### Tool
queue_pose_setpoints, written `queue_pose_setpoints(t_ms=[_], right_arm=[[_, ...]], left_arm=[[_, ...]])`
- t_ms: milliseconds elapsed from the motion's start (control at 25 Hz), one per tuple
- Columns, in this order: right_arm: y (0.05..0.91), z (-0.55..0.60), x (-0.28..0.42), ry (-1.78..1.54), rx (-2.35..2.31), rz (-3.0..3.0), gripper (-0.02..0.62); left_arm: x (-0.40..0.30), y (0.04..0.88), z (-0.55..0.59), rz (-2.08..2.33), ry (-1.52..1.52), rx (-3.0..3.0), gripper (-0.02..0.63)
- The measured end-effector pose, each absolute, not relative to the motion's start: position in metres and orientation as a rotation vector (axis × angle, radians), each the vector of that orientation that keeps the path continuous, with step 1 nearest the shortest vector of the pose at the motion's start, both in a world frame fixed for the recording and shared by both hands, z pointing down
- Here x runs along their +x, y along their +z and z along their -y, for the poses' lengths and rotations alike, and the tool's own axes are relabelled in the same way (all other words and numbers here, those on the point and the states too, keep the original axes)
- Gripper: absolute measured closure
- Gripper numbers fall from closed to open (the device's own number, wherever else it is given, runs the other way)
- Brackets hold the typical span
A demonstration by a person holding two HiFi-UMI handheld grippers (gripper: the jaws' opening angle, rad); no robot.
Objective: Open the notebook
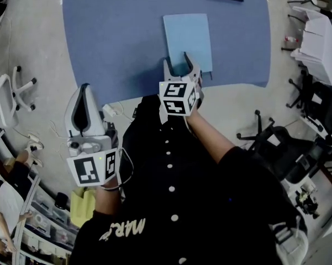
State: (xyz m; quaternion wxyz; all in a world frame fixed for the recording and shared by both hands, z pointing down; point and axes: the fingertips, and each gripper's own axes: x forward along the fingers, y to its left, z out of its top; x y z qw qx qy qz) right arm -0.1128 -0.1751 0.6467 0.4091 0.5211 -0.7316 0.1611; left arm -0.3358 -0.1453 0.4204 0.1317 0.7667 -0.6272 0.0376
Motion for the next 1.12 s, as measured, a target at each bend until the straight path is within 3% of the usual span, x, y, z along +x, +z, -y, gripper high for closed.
queue_pose_setpoints(t_ms=[320, 520, 1120], right_arm=[[0.650, 0.175, -0.120, 0.416, 1.340, 1.825, 0.409], [0.641, 0.173, -0.123, 0.429, 1.343, 1.836, 0.495], [0.598, 0.173, -0.117, 0.287, 1.312, 1.909, 0.569]], left_arm=[[-0.344, 0.434, 0.148, 1.792, 0.114, 2.214, 0.603], [-0.342, 0.432, 0.150, 1.786, 0.108, 2.219, 0.604], [-0.332, 0.416, 0.149, 1.797, 0.088, 2.239, 0.604]])
